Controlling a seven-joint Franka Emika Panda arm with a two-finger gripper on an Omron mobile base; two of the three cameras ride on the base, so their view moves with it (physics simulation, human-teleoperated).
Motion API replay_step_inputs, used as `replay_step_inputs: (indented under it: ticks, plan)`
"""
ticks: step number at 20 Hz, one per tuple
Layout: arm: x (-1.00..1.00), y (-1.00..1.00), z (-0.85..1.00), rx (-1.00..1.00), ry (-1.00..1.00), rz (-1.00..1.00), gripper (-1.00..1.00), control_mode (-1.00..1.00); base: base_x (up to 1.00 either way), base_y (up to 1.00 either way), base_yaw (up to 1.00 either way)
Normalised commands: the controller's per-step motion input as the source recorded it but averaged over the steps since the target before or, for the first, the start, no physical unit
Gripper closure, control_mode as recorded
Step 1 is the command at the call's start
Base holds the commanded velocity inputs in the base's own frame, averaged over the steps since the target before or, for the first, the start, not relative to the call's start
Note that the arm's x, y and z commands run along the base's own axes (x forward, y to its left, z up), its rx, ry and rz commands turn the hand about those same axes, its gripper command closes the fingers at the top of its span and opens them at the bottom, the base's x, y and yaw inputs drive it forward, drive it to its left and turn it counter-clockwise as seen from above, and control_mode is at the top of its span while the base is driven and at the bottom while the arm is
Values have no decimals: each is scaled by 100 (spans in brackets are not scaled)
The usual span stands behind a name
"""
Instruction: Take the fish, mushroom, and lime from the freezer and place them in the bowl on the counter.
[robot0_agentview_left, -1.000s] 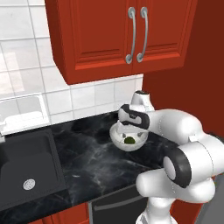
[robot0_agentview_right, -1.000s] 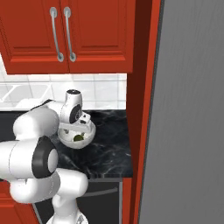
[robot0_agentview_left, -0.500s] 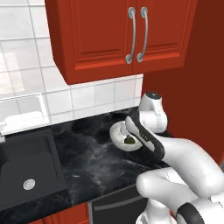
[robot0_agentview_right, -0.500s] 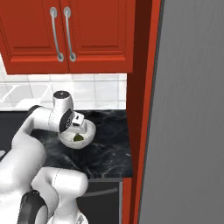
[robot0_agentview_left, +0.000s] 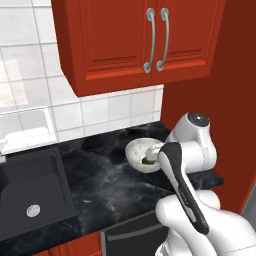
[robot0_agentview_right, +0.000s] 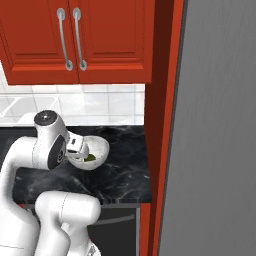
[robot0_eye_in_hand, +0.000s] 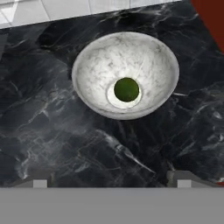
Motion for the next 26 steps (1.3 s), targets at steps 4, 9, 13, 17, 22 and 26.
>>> replay_step_inputs:
  ticks: [4, 9, 13, 17, 22, 26]
  plan:
    - [-61, 0, 83, -3, 2, -3, -100, -100, 0, 0, 0]
    - [-64, 0, 61, -2, 0, 0, -100, -100, 0, 0, 0]
    - [-46, 0, 47, -2, 0, -1, -100, -100, 0, 0, 0]
    - [-39, -2, 20, 0, -4, 0, -100, -100, 0, 0, 0]
    - [-19, -3, 31, 0, -1, 0, -100, -100, 0, 0, 0]
    - [-13, -7, 37, 0, 0, 0, -100, -100, 0, 0, 0]
